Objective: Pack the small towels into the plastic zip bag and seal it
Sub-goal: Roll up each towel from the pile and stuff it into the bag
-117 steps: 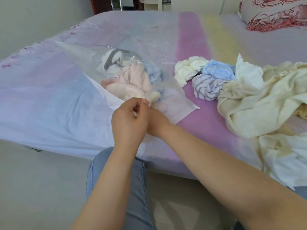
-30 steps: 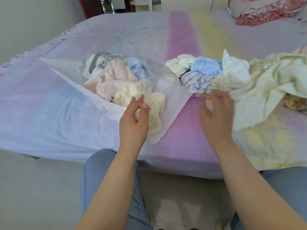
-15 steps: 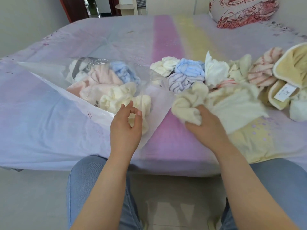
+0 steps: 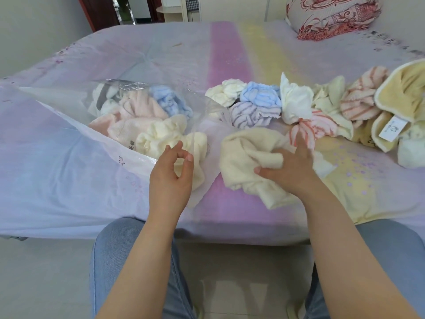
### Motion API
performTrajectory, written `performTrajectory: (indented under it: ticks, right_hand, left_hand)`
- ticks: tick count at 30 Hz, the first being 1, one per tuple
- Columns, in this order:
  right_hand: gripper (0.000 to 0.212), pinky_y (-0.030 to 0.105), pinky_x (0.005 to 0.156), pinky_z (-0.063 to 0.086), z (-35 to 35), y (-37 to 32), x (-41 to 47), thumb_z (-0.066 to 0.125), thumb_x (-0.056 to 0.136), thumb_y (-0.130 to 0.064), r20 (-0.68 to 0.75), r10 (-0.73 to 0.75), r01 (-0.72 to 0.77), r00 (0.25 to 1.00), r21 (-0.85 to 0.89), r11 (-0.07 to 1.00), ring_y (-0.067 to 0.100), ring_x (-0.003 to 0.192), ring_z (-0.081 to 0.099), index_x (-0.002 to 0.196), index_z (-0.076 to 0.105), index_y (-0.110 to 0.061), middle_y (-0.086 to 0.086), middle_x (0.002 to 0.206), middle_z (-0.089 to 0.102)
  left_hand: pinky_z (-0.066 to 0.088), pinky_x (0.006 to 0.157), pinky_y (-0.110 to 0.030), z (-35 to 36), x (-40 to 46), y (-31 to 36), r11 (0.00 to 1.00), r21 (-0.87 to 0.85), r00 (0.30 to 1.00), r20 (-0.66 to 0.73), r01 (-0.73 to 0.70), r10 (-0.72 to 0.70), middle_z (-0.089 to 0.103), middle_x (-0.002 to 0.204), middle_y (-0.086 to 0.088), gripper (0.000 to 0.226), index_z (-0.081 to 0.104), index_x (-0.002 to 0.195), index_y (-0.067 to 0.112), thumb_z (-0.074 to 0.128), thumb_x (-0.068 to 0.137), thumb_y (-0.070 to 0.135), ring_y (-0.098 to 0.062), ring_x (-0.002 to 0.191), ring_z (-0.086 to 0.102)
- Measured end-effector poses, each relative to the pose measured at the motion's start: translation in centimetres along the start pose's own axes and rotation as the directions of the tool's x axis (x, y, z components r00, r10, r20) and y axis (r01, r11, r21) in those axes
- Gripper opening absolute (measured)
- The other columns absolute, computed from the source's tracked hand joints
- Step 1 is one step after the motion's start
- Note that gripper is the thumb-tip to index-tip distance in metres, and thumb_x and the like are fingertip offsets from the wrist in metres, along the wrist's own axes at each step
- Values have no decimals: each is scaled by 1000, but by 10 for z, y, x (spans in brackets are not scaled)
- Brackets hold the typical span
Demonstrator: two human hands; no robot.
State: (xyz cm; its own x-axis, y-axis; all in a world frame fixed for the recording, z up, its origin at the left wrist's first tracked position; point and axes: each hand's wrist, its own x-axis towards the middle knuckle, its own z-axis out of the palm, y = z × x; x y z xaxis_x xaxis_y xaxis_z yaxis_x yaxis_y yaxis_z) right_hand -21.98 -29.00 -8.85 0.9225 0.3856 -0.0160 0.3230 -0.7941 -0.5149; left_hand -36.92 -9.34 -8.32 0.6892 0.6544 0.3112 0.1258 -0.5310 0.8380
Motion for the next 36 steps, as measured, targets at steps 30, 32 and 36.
performTrajectory:
  ticks: [30, 32, 36]
  right_hand:
    - [38, 35, 77, 47, 87, -102, 27, 60, 82, -25, 48, -276, 252, 960, 278, 927, 34, 101, 59, 116, 55, -10, 13, 113, 58]
    - [16, 28, 68, 47, 80, -119, 40, 61, 81, -18, -51, -198, 193, 979, 557, 808, 30, 94, 64, 94, 65, -11, 13, 99, 67]
    - [27, 38, 100, 42, 98, -127, 47, 61, 84, -13, 173, -390, 242, 905, 545, 803, 26, 121, 47, 109, 54, -19, 18, 129, 52]
  left_hand:
    - [39, 101, -17, -25, -8, 1, 989, -105, 985, -148, -101, 85, 63, 113, 28, 26, 61, 77, 44, 66, 92, 23, 1, 125, 50]
    - [35, 103, -15, -24, -8, 1, 987, -84, 981, -151, -136, 122, 62, 112, 29, 28, 59, 77, 46, 66, 91, 22, 0, 127, 48]
    - [33, 101, -11, -24, -6, -1, 984, -63, 975, -159, -164, 152, 63, 113, 26, 19, 64, 82, 42, 64, 90, 26, -1, 127, 48]
